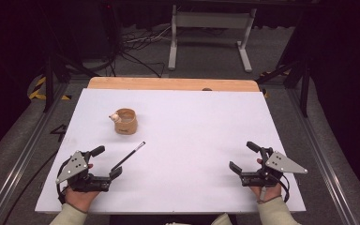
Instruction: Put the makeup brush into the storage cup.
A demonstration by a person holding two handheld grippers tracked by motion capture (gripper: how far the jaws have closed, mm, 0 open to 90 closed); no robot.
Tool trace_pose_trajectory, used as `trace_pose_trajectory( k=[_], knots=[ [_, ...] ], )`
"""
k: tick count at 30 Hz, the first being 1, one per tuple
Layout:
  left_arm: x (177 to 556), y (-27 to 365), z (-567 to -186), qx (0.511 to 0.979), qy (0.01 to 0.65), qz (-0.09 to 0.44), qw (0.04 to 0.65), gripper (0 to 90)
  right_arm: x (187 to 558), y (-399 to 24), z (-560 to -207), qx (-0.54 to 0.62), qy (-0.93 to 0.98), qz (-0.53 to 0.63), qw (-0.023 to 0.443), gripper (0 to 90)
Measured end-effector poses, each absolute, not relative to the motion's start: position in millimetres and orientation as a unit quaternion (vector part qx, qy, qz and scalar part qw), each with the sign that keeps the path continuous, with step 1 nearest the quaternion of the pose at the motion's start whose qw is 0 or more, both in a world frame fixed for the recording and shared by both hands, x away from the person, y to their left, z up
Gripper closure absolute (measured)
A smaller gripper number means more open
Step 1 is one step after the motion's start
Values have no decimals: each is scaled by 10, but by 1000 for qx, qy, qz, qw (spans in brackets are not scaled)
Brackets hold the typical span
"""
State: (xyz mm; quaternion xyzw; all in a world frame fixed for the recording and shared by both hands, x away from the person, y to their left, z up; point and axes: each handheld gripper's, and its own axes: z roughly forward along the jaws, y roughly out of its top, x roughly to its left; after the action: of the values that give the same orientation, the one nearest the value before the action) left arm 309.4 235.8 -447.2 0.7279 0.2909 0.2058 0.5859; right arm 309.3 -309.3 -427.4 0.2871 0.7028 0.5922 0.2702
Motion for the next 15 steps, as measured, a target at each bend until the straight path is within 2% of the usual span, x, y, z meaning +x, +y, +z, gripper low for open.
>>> trace_pose_trajectory(
  k=[15],
  knots=[
    [3092, 2356, -4455, 727, 286, 206, 590, 20, 3082, -3106, -4260, 286, 697, 598, 273, 20]
  ],
)
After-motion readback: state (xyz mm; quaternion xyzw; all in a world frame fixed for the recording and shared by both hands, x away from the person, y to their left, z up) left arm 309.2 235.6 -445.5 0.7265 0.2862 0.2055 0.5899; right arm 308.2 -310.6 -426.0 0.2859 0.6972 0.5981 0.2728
